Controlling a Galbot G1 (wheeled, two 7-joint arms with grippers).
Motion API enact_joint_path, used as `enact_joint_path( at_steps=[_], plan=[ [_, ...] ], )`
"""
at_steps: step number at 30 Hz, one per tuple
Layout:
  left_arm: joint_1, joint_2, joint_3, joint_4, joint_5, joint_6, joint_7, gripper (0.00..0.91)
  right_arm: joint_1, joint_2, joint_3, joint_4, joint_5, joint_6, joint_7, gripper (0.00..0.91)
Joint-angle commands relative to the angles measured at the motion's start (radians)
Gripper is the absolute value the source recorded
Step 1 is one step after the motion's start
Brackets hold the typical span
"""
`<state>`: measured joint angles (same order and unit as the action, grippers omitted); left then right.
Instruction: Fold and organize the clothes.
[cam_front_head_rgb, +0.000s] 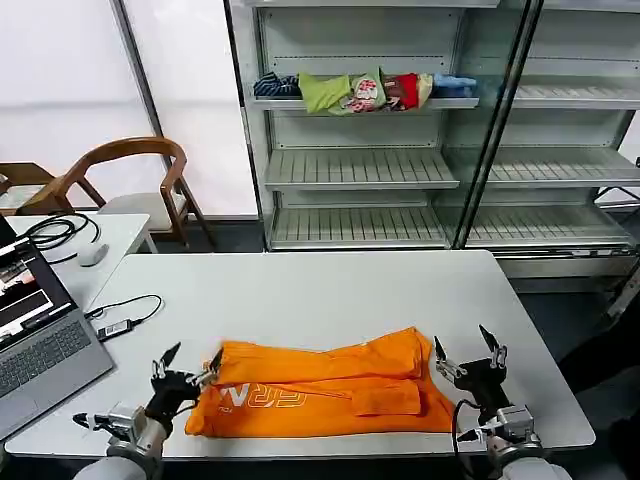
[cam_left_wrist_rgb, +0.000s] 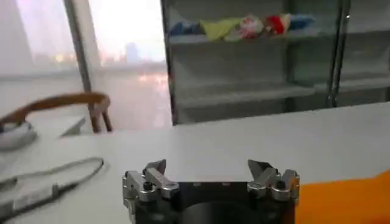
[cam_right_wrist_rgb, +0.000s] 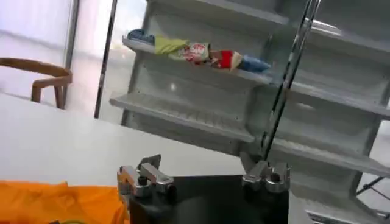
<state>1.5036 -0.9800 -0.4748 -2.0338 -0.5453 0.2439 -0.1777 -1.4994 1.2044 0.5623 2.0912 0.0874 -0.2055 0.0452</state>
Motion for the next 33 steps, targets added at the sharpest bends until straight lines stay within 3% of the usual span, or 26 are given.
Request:
enact_joint_path(
  at_steps=[1,25,26,27,28,33],
  plan=[
    [-0.005,-0.045,0.04,0.021,-0.169,0.141,-0.118,0.907,-0.004,0.0,0.001,0.004,-0.001,-0.001,0.002,0.907],
    [-0.033,-0.062,0.111,0.025,-0.15,0.153,-0.216,0.907,-0.006,-0.006,0.004,0.001,-0.001,-0.002,0.004,0.907],
    [-0.033,-0.064,0.114,0.024,-0.148,0.155,-0.217,0.826,-0.007,-0.006,0.004,0.001,-0.001,-0.001,0.004,0.907],
    [-0.032,-0.066,0.118,0.021,-0.146,0.155,-0.215,0.191,-0.007,-0.006,0.004,0.001,-0.001,-0.001,0.004,0.907],
    [-0.032,-0.068,0.122,0.02,-0.141,0.154,-0.213,0.05,-0.008,-0.006,0.004,0.002,-0.001,-0.002,0.005,0.907],
    [-0.042,-0.071,0.135,0.052,-0.114,0.149,-0.216,0.01,-0.017,-0.008,0.01,0.006,0.0,-0.001,0.004,0.907]
  ],
)
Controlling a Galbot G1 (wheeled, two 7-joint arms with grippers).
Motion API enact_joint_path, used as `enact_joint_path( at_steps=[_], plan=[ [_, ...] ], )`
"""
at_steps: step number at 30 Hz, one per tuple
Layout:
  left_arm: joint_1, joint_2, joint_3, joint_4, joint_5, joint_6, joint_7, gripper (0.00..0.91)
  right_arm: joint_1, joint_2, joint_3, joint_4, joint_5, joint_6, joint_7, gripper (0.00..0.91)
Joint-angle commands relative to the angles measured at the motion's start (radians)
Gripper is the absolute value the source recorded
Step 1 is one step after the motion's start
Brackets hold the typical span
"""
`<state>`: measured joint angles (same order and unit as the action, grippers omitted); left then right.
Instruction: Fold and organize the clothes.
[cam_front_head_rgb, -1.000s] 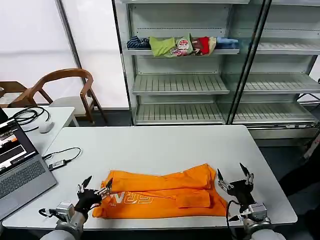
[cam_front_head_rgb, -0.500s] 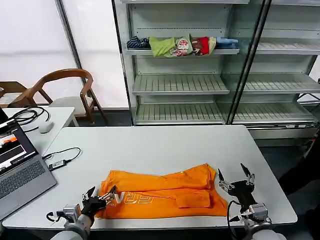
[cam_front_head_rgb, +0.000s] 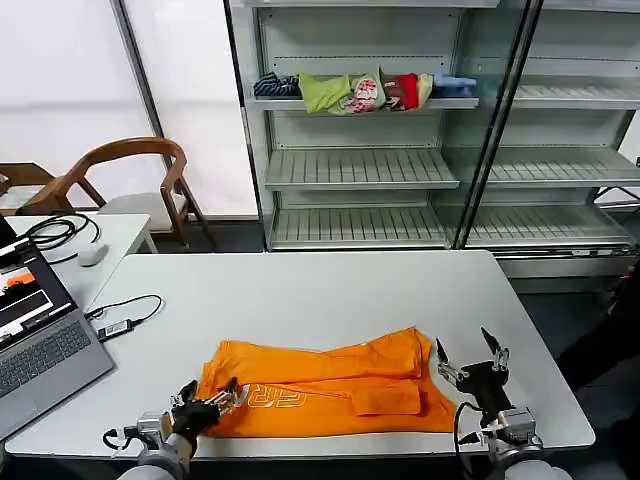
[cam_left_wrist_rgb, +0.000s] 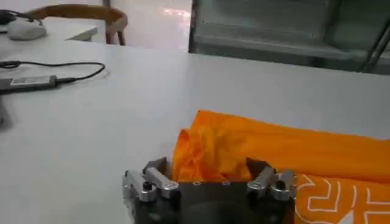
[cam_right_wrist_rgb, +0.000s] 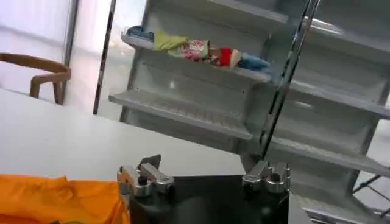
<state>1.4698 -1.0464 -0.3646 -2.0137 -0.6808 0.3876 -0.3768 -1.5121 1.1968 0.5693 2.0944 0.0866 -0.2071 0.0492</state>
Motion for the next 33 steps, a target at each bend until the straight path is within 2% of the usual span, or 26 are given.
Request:
enact_joint_path(
  at_steps=[1,12,21,27,33],
  plan=[
    [-0.008,-0.004,0.025,0.033,0.022,0.003,-0.017,0.02,-0.006,0.0,0.005,0.003,0.001,0.0,0.0,0.907],
    [0.009,-0.001,0.019,0.045,0.034,-0.001,-0.017,0.02,-0.016,0.006,0.005,0.005,0.0,0.002,-0.001,0.907],
    [-0.009,-0.01,0.001,0.039,0.045,-0.04,0.032,0.01,-0.014,0.006,0.006,0.014,-0.001,0.0,-0.001,0.907],
    [-0.035,0.041,-0.113,0.031,0.071,-0.019,0.044,0.01,-0.01,0.013,-0.001,0.009,-0.007,-0.001,0.0,0.907],
    [-0.062,0.109,-0.287,0.106,0.088,0.004,0.056,0.01,0.009,0.012,-0.014,-0.001,-0.008,-0.001,0.0,0.907]
  ],
)
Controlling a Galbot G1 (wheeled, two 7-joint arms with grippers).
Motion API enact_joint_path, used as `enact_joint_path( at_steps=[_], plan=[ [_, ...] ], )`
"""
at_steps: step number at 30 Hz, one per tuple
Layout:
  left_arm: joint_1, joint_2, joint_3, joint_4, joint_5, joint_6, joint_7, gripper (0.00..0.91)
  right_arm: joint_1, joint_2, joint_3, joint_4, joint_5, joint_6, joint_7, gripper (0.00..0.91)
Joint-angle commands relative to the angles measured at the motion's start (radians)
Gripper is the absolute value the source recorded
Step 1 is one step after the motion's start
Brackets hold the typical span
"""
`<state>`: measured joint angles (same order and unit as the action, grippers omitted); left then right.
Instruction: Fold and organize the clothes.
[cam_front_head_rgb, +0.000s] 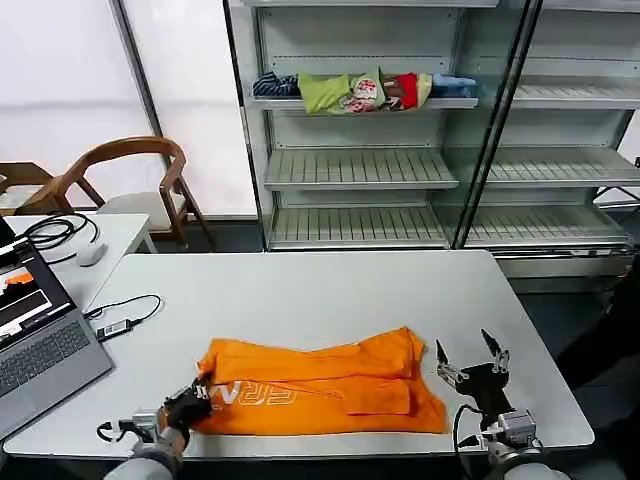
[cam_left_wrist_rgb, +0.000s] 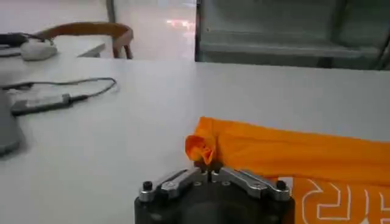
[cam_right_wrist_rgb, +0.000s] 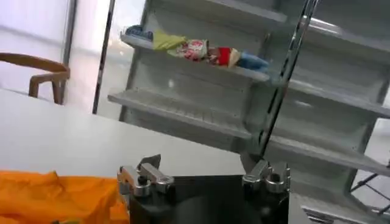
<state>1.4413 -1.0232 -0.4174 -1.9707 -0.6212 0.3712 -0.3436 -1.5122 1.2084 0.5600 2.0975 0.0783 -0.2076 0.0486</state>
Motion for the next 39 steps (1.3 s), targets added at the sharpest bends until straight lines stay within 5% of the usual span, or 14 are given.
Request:
enact_joint_path(
  at_steps=[1,10,25,30,39],
  plan=[
    [-0.035,0.097,-0.274,0.074,0.028,0.025,0.023,0.01,0.013,-0.001,-0.006,-0.006,0.001,0.0,0.001,0.907],
    [0.024,0.102,-0.356,-0.055,0.082,0.072,0.027,0.0,0.029,-0.008,-0.005,-0.018,0.009,0.002,0.002,0.907],
    [0.007,0.011,0.055,-0.35,0.137,0.124,0.039,0.01,-0.029,-0.029,0.058,0.0,0.012,0.002,0.003,0.907],
    [-0.03,-0.063,0.253,-0.318,0.187,0.112,0.041,0.01,-0.056,-0.032,0.092,0.013,0.016,0.0,0.002,0.907],
    [-0.118,-0.13,0.376,-0.22,0.23,0.086,0.071,0.01,-0.102,-0.045,0.142,0.033,0.028,0.0,0.002,0.907]
  ],
)
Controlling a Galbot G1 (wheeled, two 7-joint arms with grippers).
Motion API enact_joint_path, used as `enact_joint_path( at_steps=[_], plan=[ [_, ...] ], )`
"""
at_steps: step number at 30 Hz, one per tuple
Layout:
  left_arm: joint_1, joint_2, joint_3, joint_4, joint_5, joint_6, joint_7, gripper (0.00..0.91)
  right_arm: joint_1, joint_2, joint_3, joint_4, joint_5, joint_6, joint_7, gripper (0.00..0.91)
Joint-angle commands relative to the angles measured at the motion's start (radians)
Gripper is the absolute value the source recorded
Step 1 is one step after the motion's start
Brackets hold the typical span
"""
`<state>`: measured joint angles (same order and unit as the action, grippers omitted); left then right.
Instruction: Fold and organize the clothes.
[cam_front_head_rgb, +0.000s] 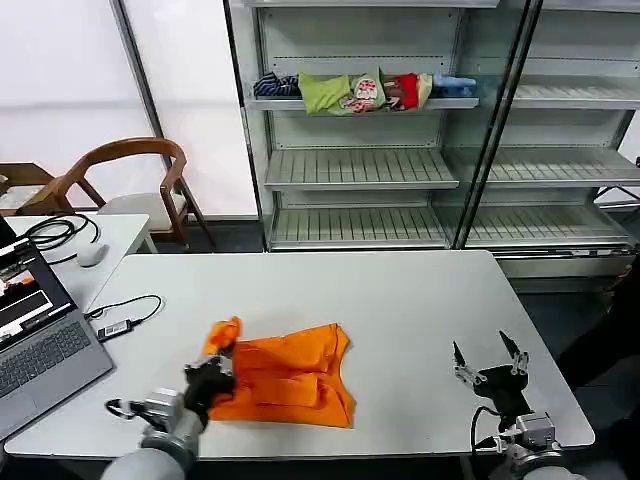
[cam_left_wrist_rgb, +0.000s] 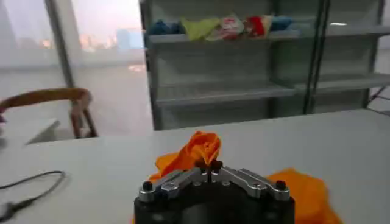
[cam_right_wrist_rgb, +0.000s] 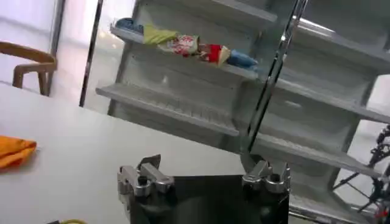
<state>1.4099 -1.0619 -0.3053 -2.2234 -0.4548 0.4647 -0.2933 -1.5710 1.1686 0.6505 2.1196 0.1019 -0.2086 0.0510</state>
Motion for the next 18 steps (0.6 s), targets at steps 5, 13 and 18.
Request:
enact_joint_path(
  at_steps=[5,13,18],
  plan=[
    [-0.137,-0.107,0.278,0.082,0.06,-0.016,0.025,0.01,-0.056,-0.007,0.071,0.016,0.014,0.004,-0.002,0.907],
    [-0.201,-0.131,0.26,0.173,0.058,-0.05,0.025,0.01,-0.064,-0.008,0.08,0.016,0.018,0.007,-0.003,0.907],
    [-0.206,-0.136,0.264,0.183,0.062,-0.062,0.032,0.01,-0.06,-0.009,0.078,0.015,0.018,0.006,-0.003,0.907]
  ],
)
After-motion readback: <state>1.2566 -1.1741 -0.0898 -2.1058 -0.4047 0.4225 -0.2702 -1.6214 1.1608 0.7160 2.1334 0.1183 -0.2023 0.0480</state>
